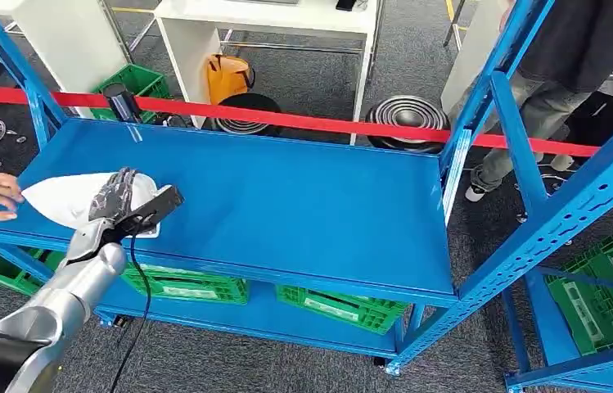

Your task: Take the parts from the cabinet and place them on the table.

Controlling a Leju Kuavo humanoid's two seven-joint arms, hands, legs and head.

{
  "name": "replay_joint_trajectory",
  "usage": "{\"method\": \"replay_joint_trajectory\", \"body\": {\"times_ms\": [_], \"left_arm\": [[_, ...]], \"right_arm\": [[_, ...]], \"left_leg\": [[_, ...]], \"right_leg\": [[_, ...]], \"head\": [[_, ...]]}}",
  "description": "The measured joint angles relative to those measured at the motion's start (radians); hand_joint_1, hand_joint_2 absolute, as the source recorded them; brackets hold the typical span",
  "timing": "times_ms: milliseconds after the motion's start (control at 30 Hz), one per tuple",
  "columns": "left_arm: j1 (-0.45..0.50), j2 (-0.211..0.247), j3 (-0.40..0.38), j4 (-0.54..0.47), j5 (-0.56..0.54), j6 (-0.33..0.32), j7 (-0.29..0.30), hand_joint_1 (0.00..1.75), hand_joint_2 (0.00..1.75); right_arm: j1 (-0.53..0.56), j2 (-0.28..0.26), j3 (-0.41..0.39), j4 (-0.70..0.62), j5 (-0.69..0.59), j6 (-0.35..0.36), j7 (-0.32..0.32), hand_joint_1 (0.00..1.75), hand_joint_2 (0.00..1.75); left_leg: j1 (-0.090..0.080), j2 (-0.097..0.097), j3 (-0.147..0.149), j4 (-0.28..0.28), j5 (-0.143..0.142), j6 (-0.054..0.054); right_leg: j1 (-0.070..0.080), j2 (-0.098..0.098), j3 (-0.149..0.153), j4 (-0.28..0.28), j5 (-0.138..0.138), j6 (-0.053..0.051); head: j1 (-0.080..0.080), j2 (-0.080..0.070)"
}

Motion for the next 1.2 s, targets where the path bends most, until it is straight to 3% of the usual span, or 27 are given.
{"method": "replay_joint_trajectory", "body": {"times_ms": [100, 267, 667, 1200], "left_arm": [[0.001, 0.000, 0.000, 0.000, 0.006, 0.019, -0.006, 0.00, 1.75], [0.003, -0.001, 0.005, -0.001, 0.069, 0.111, -0.082, 0.00, 1.75], [0.042, 0.003, 0.076, -0.061, 0.219, 0.170, -0.223, 0.00, 1.75], [0.078, 0.020, 0.103, -0.125, 0.274, 0.157, -0.240, 0.00, 1.75]], "right_arm": [[0.000, 0.002, 0.000, 0.003, 0.000, 0.003, -0.003, 0.00, 0.00], [0.001, 0.009, 0.000, 0.011, -0.002, 0.003, -0.009, 0.00, 0.00], [0.000, 0.015, 0.002, 0.013, 0.002, 0.011, -0.010, 0.00, 0.00], [0.000, 0.017, 0.004, 0.014, 0.002, 0.021, -0.021, 0.00, 0.00]], "left_leg": [[0.000, 0.000, 0.000, 0.000, 0.000, 0.000], [0.000, 0.000, 0.000, 0.000, 0.000, 0.000], [0.000, 0.000, -0.001, 0.000, 0.000, 0.000], [0.000, 0.000, -0.001, 0.000, 0.000, 0.000]], "right_leg": [[0.000, 0.000, 0.000, 0.000, 0.000, 0.000], [0.000, 0.000, 0.000, 0.000, 0.000, 0.000], [0.000, 0.000, 0.000, 0.000, 0.000, 0.000], [0.000, 0.000, -0.001, 0.000, 0.000, 0.000]], "head": [[0.000, 0.000], [0.000, 0.000], [0.000, 0.000], [0.000, 0.000]]}}
